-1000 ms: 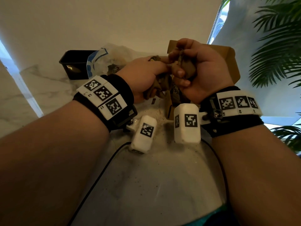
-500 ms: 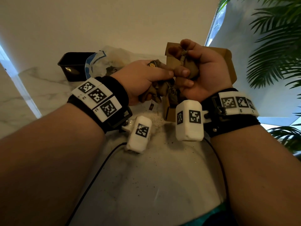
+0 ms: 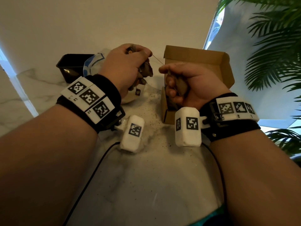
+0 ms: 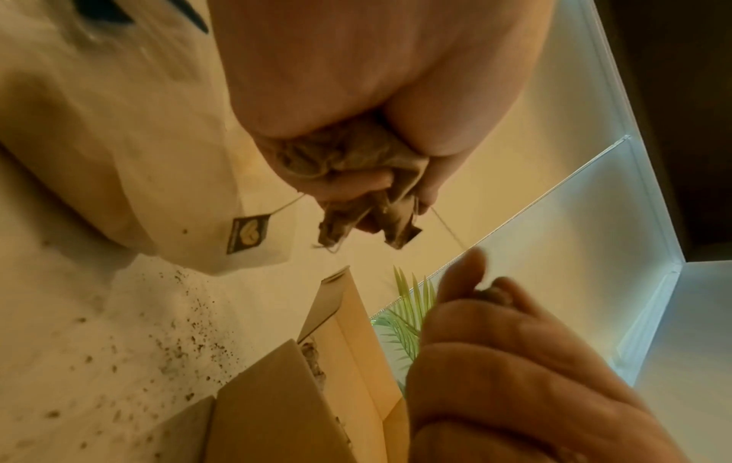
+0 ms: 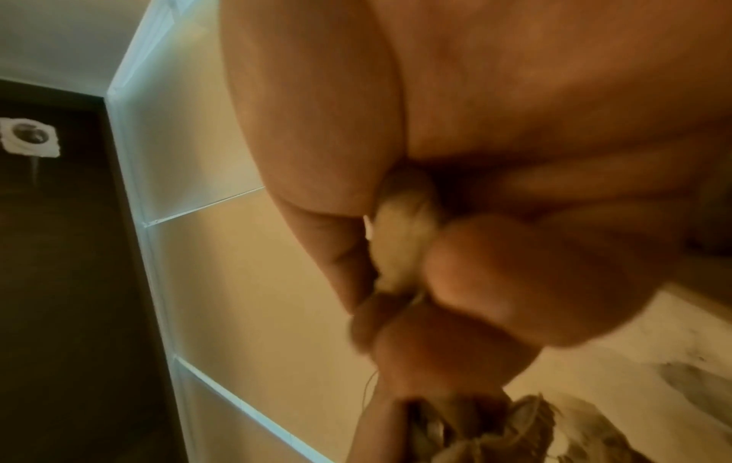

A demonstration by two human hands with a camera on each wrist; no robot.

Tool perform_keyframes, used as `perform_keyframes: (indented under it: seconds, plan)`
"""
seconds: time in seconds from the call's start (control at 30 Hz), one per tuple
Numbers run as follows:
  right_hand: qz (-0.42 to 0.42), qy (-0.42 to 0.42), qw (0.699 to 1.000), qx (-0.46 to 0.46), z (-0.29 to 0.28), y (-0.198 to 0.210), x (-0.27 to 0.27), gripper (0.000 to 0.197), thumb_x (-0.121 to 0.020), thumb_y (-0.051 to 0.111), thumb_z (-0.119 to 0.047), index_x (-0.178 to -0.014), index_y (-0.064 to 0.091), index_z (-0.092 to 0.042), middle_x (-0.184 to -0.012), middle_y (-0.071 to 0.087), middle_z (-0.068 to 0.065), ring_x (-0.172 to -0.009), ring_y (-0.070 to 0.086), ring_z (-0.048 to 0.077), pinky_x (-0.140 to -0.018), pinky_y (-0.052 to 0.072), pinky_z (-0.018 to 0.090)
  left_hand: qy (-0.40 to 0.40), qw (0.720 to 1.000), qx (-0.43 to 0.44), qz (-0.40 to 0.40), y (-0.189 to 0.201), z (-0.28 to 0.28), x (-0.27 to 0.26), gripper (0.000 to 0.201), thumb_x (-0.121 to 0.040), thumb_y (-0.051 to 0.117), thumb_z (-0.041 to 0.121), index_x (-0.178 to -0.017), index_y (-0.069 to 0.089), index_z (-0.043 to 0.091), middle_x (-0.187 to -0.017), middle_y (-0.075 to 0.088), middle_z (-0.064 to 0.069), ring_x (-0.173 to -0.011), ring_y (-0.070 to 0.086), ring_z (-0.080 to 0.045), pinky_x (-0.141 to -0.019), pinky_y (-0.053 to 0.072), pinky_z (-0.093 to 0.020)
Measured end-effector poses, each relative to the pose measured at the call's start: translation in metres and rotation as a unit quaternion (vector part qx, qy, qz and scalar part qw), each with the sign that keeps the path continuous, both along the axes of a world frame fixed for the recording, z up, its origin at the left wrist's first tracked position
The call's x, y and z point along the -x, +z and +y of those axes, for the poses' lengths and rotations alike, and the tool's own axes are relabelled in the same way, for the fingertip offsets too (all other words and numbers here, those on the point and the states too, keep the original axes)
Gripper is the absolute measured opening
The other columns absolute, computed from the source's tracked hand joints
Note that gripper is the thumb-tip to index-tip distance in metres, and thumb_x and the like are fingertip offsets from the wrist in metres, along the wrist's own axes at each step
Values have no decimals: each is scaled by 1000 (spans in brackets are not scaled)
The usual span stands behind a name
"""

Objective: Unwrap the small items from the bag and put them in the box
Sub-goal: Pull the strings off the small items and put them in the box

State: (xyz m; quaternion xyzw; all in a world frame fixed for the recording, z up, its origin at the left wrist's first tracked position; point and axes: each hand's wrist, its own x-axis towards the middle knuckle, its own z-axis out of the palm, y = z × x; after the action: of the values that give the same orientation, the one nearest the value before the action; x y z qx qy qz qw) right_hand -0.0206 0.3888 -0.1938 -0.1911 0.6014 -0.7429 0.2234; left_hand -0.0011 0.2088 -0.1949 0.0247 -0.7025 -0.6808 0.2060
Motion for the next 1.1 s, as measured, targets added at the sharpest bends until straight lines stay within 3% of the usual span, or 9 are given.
perform_keyframes:
  seconds: [0.13,0.23,0.37,0.57,0.7,0.83,0.97,1.1]
  plan:
    - [50,8,996,77,-1,5,-2,25,-100,39,-16,-110,62,-13,-75,60,5,-61,54,20,-50,39,25,-29,997,63,-20,0,1,-3,12,-98,65,31,-95,71,22,-80,73,-5,-60,63,-25,-49,47,-28]
    - [48,-35,985,164,2,7,4,29,-102,37,-15,-115,63,-18,-89,62,7,-70,58,21,-58,46,28,-50,992,107,-47,0,3,-5,12,-99,65,28,-93,72,20,-78,71,-6,-51,61,-18,-38,42,-21]
    - [49,-80,972,218,3,6,12,31,-104,37,-9,-120,61,-18,-88,64,4,-78,61,21,-68,53,32,-59,989,120,-68,-1,5,-6,10,-97,67,25,-95,72,17,-73,71,-7,-45,60,-14,-34,40,-19]
    - [67,-114,974,182,2,2,18,34,-105,39,-8,-129,60,-20,-91,67,-2,-77,64,13,-63,52,31,-29,992,108,-56,0,4,-6,11,-98,63,18,-99,74,18,-81,70,-6,-43,58,-10,-34,38,-17]
    - [74,-111,973,188,1,0,19,33,-104,40,-5,-125,62,-20,-86,68,-2,-72,63,13,-63,52,31,-15,993,99,-61,1,4,-6,12,-97,63,16,-104,73,16,-81,70,-9,-43,59,-11,-35,39,-18]
    - [80,-127,971,184,2,0,20,32,-103,43,-4,-120,63,-21,-93,69,1,-73,66,12,-60,51,29,1,991,116,-71,1,5,-6,8,-95,67,19,-100,73,18,-78,71,-7,-42,59,-9,-36,42,-18]
    - [82,-193,962,176,2,-2,23,29,-100,48,-3,-114,67,-20,-94,73,2,-70,67,12,-56,45,28,-33,982,168,-83,5,8,-11,3,-93,72,22,-95,74,21,-73,72,-4,-44,61,-7,-36,41,-17]
    - [67,-284,949,121,4,-5,30,26,-95,58,-4,-109,73,-20,-93,76,1,-69,71,11,-57,50,29,-100,971,195,-92,9,13,-18,6,-91,74,22,-98,75,22,-66,73,4,-49,65,-6,-40,46,-16]
